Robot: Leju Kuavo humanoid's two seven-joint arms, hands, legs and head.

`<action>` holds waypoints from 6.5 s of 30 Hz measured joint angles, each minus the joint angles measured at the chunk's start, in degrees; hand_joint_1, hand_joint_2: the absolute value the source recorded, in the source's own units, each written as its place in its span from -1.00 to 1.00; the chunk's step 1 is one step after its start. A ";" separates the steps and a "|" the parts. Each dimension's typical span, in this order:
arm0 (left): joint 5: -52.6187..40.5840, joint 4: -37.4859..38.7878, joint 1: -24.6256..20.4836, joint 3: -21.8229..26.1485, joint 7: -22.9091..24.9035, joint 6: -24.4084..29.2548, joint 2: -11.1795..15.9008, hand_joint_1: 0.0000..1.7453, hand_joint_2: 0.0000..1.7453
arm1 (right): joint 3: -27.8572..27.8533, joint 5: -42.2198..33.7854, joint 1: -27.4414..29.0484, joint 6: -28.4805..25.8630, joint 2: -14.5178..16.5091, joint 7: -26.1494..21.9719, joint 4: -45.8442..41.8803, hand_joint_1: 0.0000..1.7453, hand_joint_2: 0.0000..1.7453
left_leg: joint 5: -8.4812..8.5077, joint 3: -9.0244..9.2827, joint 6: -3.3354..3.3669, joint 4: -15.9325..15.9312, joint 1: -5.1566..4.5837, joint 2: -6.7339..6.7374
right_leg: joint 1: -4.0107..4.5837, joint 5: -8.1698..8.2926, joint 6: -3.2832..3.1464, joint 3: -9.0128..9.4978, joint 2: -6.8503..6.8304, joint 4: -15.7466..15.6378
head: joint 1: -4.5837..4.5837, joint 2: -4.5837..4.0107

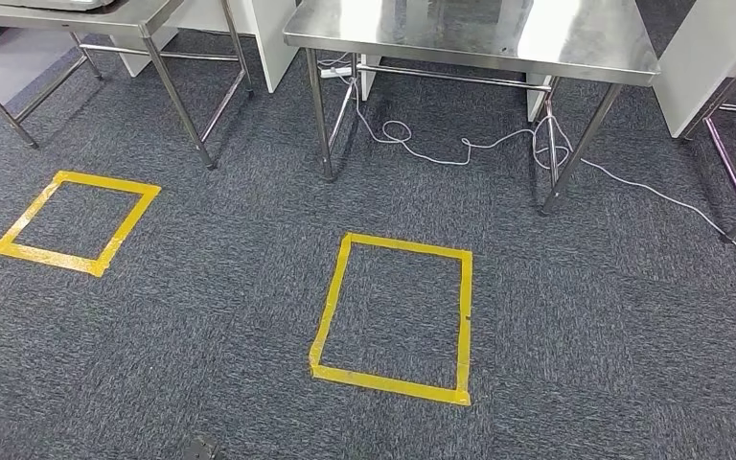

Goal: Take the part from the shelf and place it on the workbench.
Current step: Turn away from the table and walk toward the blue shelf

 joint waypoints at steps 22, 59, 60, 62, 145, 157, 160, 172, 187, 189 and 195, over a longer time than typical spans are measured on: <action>-0.90 0.02 -0.73 -0.01 0.40 -0.09 -0.12 -1.00 -1.00 | -1.16 1.03 -0.37 -0.15 0.35 0.21 0.03 -1.00 1.00 | 11.99 3.76 1.70 -16.94 -1.00 0.42 | -0.01 -3.25 2.83 4.18 0.11 -0.91 | 0.30 0.00; -1.93 0.11 -0.70 0.03 0.25 0.23 -0.50 -1.00 -1.00 | -2.76 1.07 -0.36 1.52 0.31 1.14 0.12 -1.00 1.00 | -1.03 0.74 0.78 -1.46 -0.67 0.05 | 0.10 -0.71 -0.61 2.20 0.25 -1.09 | -0.02 0.00; -1.93 0.14 -0.69 0.03 0.25 0.23 -0.50 -1.00 -1.00 | -2.76 1.07 -0.26 1.55 0.31 1.14 0.12 -1.00 1.00 | -1.50 0.23 0.70 0.59 -0.55 -0.02 | 0.16 -0.59 -0.58 1.91 0.88 -0.88 | -0.03 0.00; -1.93 0.16 -0.69 0.03 0.25 0.23 -0.50 -1.00 -1.00 | -2.78 1.07 -0.08 1.56 0.31 1.14 0.12 -1.00 1.00 | 0.95 2.37 0.74 -2.15 -0.30 -0.29 | 0.18 -0.50 -0.46 1.51 2.23 -0.29 | -0.05 0.00; -9.89 1.09 2.13 0.14 27.38 -5.26 -1.79 -1.00 -1.00 | -6.10 5.18 1.22 4.97 -1.16 4.66 0.48 -1.00 -1.00 | 6.35 9.32 1.09 -17.29 -0.81 7.61 | 0.26 0.46 2.19 -0.58 -3.49 -0.53 | 0.12 0.00; -10.43 1.14 2.59 0.19 26.91 -5.24 -1.81 -1.00 -1.00 | -6.10 6.63 1.33 6.18 -1.22 4.37 0.49 -1.00 -1.00 | 5.10 8.57 0.91 -14.27 0.04 -3.90 | 0.33 1.45 0.56 -0.81 5.79 0.45 | -0.21 0.00; -10.50 1.16 2.43 0.20 26.86 -5.31 -1.76 -1.00 -1.00 | -6.10 7.37 1.50 6.21 -1.25 4.15 0.49 -1.00 -1.00 | 5.76 8.84 1.71 -15.68 -0.42 -3.38 | 0.50 2.01 1.58 -1.79 7.44 0.28 | -0.17 0.00; -10.84 1.15 2.50 0.42 26.94 -4.90 -1.98 -1.00 -1.00 | -6.08 9.22 0.91 6.69 -1.68 3.69 0.51 -1.00 -1.00 | 6.96 8.73 2.09 -17.00 -0.93 6.02 | -0.52 -1.00 3.81 -1.48 -5.26 3.40 | 0.44 0.00; -11.13 1.27 2.52 0.89 27.42 -4.99 -2.15 -1.00 -1.00 | -6.27 9.24 0.99 6.32 -1.51 4.64 0.56 -1.00 -1.00 | 4.35 7.72 1.07 -11.95 0.03 -3.08 | 0.54 1.45 0.12 -1.16 4.74 1.07 | -0.34 0.00; -11.22 1.27 2.34 1.14 27.48 -4.91 -2.16 -1.00 -1.00 | -6.46 9.21 0.91 6.32 -1.45 4.72 0.56 -1.00 -1.00 | 5.02 8.82 1.45 -14.90 -0.21 -4.05 | 0.69 1.80 0.77 -1.70 5.84 1.09 | -0.36 0.00; -13.45 1.27 1.98 0.91 27.49 -5.89 -2.32 -1.00 -1.00 | -7.54 7.47 -0.28 5.84 -1.26 6.48 0.60 -1.00 -1.00 | 7.07 8.64 3.36 -16.91 -0.40 -0.06 | 0.49 -2.16 1.41 -7.26 1.27 9.64 | -0.07 0.00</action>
